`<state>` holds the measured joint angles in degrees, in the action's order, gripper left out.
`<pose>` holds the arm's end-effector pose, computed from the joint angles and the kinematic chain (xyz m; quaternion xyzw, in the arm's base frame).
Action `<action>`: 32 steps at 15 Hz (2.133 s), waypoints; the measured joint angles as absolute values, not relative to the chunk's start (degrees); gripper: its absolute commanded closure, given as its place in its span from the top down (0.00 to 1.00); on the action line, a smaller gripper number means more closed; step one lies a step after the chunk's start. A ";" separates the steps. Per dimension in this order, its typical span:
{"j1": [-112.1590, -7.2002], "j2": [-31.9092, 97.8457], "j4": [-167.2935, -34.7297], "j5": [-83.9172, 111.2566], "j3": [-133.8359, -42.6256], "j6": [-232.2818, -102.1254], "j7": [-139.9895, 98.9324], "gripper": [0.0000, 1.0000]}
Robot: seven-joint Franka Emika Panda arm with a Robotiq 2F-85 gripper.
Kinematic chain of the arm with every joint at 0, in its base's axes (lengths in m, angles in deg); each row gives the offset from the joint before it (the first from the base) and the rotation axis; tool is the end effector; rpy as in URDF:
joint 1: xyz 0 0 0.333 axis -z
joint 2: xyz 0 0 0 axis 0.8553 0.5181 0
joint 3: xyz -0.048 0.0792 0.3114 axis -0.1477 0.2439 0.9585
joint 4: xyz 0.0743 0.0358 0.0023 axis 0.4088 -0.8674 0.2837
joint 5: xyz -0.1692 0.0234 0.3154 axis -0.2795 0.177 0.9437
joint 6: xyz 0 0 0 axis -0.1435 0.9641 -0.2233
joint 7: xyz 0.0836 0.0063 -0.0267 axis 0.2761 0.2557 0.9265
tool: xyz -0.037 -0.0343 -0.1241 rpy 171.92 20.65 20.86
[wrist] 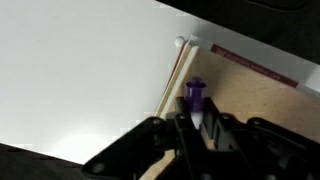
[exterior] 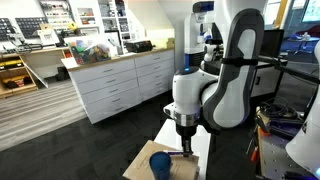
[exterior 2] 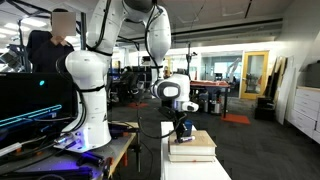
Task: Pick up the marker and put it in the cup
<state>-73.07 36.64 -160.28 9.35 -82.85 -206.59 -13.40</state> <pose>0.3944 0.1215 0.1454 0.9755 0.2193 0.0193 0.0013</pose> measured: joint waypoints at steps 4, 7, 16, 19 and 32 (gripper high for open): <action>-72.92 33.04 -159.70 9.35 -82.91 -200.27 -14.60 0.05; -72.72 30.68 -158.72 9.34 -82.73 -195.27 -14.81 0.05; -70.88 27.27 -151.80 9.16 -81.34 -177.70 -14.57 0.05; -70.36 27.14 -148.09 9.15 -81.00 -170.69 -13.96 0.05; -69.25 33.05 -129.51 10.59 -78.47 -140.24 -7.74 0.05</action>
<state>-69.25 33.05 -129.51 10.59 -78.47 -140.24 -7.74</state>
